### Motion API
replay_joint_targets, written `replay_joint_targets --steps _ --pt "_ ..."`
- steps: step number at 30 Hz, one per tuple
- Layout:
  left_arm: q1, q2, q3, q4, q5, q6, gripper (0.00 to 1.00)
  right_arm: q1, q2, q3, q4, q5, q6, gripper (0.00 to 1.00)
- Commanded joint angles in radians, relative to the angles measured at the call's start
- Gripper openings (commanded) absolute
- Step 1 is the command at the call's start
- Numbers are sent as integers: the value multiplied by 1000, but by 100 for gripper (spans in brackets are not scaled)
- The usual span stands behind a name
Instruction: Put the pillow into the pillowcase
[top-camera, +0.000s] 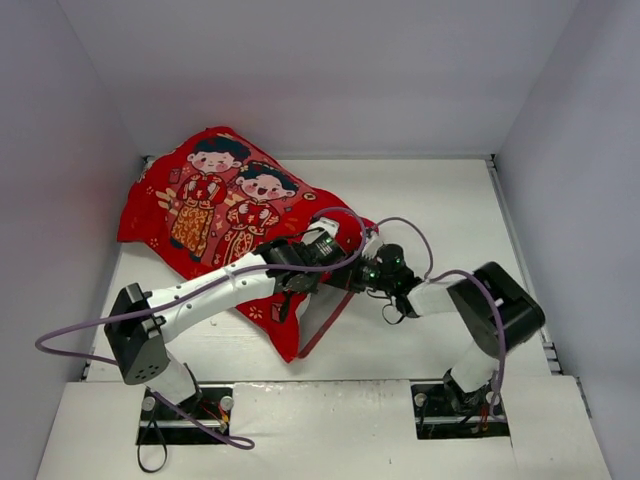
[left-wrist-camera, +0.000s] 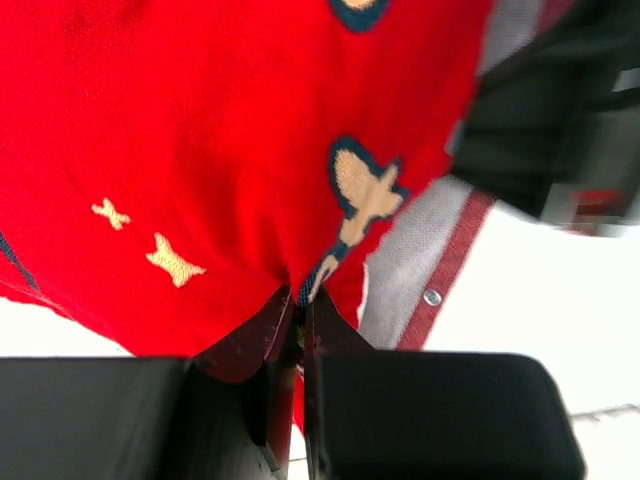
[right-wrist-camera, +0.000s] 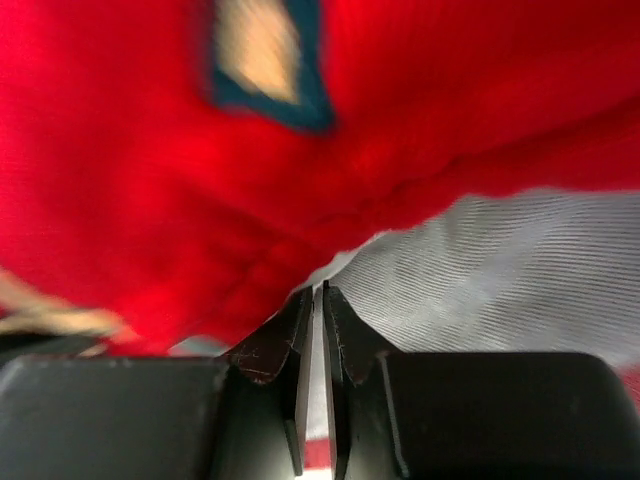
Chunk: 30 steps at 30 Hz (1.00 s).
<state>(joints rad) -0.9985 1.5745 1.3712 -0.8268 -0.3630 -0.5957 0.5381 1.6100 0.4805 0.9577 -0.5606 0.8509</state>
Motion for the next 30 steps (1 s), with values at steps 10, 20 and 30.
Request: replay_joint_targets --steps 10,20,30 --pt "-37 -87 138 37 231 -3 0 65 251 324 464 -79 27 7" --pt "-20 -79 158 91 302 11 0 -94 259 405 232 -94 -68 27" --pt "-19 110 291 152 315 5 0 -278 -302 389 -749 353 -496 61"
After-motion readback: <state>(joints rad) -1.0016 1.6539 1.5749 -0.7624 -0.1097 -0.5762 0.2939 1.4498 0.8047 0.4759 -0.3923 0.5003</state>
